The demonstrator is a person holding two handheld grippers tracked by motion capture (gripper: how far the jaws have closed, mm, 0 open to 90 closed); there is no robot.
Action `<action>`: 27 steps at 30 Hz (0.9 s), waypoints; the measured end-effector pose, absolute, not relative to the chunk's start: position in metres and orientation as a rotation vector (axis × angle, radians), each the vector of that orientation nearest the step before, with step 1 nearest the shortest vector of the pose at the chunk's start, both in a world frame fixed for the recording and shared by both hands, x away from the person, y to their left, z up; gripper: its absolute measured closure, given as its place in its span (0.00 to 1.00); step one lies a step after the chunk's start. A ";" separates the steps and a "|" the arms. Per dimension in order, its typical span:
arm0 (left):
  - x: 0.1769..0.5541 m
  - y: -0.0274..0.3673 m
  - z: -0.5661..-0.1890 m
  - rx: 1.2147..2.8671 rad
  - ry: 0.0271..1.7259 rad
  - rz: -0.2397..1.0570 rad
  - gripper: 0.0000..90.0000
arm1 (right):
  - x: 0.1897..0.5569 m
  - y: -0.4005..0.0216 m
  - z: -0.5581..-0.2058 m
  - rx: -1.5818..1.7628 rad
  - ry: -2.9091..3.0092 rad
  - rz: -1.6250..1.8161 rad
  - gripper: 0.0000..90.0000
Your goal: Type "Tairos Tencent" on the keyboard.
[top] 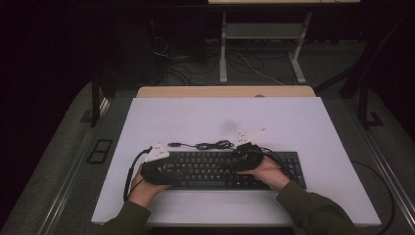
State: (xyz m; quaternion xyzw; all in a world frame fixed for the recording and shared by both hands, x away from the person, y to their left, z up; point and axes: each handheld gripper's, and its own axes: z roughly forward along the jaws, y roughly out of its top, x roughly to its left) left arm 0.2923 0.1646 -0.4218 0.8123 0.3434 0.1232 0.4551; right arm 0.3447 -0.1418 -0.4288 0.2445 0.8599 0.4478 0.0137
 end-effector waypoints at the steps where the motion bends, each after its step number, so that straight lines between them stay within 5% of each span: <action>1: 0.292 0.164 -0.422 2.004 0.848 0.304 0.29 | 0.345 -0.142 -0.429 0.765 2.677 1.396 0.61; 11: 0.295 0.162 -0.420 2.006 0.846 0.299 0.48 | 0.346 -0.145 -0.429 0.823 2.636 1.423 0.40; 27: 0.301 0.157 -0.418 2.021 0.823 0.274 0.91 | 0.347 -0.149 -0.428 0.842 2.610 1.442 0.35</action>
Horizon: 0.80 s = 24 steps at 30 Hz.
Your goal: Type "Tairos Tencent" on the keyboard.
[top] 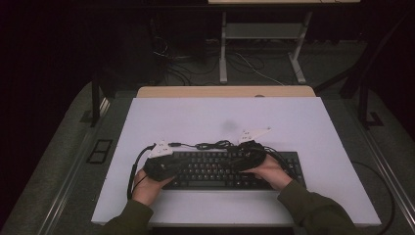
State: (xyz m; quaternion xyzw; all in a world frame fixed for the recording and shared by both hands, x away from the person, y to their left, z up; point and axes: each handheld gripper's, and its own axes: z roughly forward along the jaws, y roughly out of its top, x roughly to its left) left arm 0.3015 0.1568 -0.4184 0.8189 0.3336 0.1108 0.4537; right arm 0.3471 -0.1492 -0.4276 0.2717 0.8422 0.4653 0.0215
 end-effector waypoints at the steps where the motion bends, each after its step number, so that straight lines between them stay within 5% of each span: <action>1: 0.302 0.156 -0.418 2.026 0.821 0.272 0.94 | 0.347 -0.149 -0.428 0.842 2.610 1.440 0.35; 24: 0.316 0.136 -0.430 2.094 0.799 0.231 0.98 | 0.348 -0.149 -0.429 0.833 2.610 1.433 0.34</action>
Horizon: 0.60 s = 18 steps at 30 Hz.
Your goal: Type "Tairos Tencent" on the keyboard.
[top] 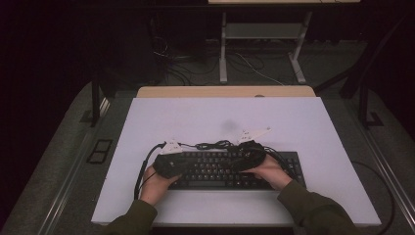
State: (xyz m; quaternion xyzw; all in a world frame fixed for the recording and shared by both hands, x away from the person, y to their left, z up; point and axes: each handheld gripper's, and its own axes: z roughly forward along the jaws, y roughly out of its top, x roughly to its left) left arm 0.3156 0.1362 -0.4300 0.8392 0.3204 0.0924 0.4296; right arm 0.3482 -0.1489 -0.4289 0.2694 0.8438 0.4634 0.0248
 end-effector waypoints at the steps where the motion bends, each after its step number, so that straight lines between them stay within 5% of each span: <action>1: 0.316 0.135 -0.431 2.088 0.806 0.226 0.98 | 0.348 -0.149 -0.429 0.833 2.609 1.432 0.34; 18: 0.319 0.130 -0.436 2.129 0.792 0.223 0.98 | 0.348 -0.149 -0.429 0.832 2.610 1.428 0.34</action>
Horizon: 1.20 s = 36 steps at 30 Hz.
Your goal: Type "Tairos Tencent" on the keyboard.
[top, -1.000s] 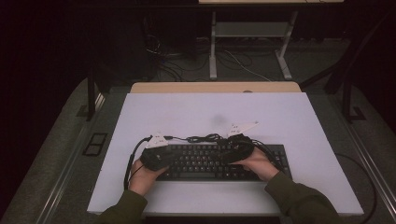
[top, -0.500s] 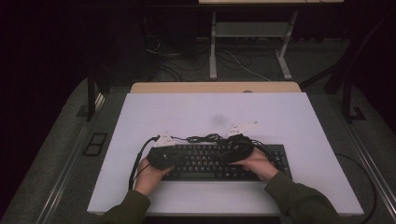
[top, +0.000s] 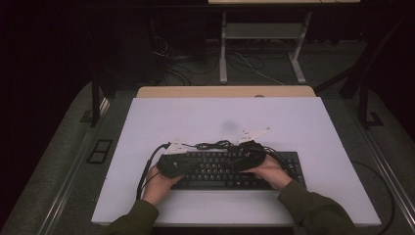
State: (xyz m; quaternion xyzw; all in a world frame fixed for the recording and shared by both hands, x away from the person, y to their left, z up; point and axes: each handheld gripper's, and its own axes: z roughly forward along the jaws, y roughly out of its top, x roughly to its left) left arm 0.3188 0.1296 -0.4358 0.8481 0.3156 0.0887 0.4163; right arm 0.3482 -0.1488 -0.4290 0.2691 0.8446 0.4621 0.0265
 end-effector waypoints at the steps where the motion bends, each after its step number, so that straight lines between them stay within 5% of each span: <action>1: 0.319 0.129 -0.436 2.129 0.793 0.222 0.98 | 0.348 -0.149 -0.429 0.831 2.609 1.428 0.34; 36: 0.316 0.132 -0.430 2.084 0.789 0.236 0.96 | 0.348 -0.151 -0.427 0.838 2.599 1.433 0.35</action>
